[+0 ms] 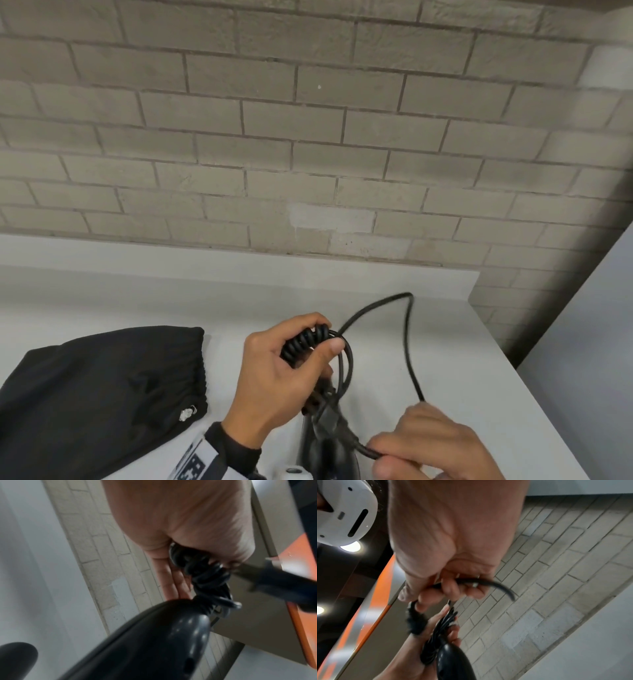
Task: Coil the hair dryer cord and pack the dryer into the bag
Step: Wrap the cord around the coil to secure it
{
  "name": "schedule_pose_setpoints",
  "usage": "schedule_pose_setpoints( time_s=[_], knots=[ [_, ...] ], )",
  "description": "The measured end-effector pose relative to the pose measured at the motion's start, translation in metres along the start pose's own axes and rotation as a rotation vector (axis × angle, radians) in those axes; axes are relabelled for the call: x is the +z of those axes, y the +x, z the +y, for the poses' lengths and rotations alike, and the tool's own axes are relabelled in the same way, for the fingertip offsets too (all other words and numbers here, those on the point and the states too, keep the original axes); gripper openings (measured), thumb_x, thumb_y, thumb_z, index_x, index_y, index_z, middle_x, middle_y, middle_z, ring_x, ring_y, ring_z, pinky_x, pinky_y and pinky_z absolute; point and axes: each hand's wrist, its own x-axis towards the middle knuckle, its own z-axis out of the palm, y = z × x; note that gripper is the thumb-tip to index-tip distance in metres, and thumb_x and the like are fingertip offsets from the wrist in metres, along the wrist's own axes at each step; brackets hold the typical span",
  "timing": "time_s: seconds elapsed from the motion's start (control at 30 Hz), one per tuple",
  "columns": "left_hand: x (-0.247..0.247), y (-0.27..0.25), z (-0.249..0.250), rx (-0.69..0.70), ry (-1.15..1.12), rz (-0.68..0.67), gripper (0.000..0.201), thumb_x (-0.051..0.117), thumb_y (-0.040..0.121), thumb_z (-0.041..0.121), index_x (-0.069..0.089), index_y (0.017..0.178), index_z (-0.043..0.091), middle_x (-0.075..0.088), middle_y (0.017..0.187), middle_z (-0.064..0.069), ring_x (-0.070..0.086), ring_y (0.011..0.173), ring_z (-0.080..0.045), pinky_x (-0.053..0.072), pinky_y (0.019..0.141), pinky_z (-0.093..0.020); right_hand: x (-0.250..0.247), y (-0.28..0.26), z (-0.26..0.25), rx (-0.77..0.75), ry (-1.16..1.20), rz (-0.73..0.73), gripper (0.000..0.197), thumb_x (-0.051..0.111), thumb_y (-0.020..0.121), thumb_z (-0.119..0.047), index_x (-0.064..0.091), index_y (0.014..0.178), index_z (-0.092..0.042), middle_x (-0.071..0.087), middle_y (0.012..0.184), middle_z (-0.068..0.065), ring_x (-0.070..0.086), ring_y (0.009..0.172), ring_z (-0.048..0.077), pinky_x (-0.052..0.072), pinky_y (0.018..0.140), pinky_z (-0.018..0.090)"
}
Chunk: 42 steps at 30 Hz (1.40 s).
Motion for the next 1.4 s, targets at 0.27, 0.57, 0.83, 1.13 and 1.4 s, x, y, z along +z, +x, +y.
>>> schedule_pose_setpoints(
  time_s=[0.27, 0.57, 0.83, 1.13, 1.4],
  knots=[
    [-0.007, 0.002, -0.002, 0.049, 0.044, 0.076, 0.025, 0.078, 0.075, 0.039, 0.073, 0.090, 0.020, 0.071, 0.068, -0.001, 0.070, 0.051, -0.019, 0.060, 0.057, -0.030, 0.009, -0.035, 0.057, 0.168, -0.062, 0.124, 0.021, 0.065, 0.086, -0.051, 0.064, 0.071, -0.036, 0.056, 0.063, -0.022, 0.055, 0.067, -0.004, 0.046, 0.088, 0.025],
    [0.001, -0.004, 0.003, 0.120, 0.067, -0.005, 0.022, 0.072, 0.082, 0.035, 0.072, 0.089, 0.015, 0.068, 0.064, -0.001, 0.071, 0.053, -0.017, 0.058, 0.055, -0.030, 0.020, 0.007, 0.028, 0.236, -0.066, 0.611, 0.029, 0.058, 0.087, -0.030, 0.066, 0.109, -0.012, 0.062, 0.100, -0.013, 0.059, 0.093, 0.007, 0.042, 0.087, 0.012],
    [0.001, -0.007, 0.010, 0.219, 0.090, -0.045, 0.014, 0.068, 0.089, 0.029, 0.069, 0.088, 0.015, 0.065, 0.063, 0.002, 0.070, 0.053, -0.015, 0.056, 0.053, -0.030, 0.033, 0.056, 0.021, 0.087, -0.054, 0.422, 0.046, 0.048, 0.098, -0.028, 0.042, 0.143, -0.023, 0.042, 0.150, -0.006, 0.036, 0.142, 0.018, 0.034, 0.113, 0.038],
    [-0.004, -0.009, 0.007, 0.270, 0.108, 0.010, 0.020, 0.065, 0.092, 0.035, 0.069, 0.091, 0.016, 0.067, 0.066, 0.005, 0.069, 0.059, -0.017, 0.056, 0.057, -0.030, 0.045, 0.063, 0.016, 0.254, 0.343, 0.282, 0.033, 0.048, 0.097, -0.037, 0.061, 0.127, -0.034, 0.062, 0.114, -0.011, 0.060, 0.113, 0.015, 0.049, 0.093, 0.025],
    [0.000, -0.007, 0.008, 0.325, 0.230, 0.137, 0.016, 0.065, 0.088, 0.028, 0.070, 0.093, 0.013, 0.068, 0.075, 0.013, 0.067, 0.067, -0.004, 0.046, 0.060, -0.007, 0.046, 0.055, -0.011, 0.368, 0.562, 0.138, 0.043, 0.069, 0.087, -0.013, 0.064, 0.123, -0.036, 0.068, 0.105, -0.003, 0.067, 0.101, 0.019, 0.052, 0.090, 0.025]
  ],
)
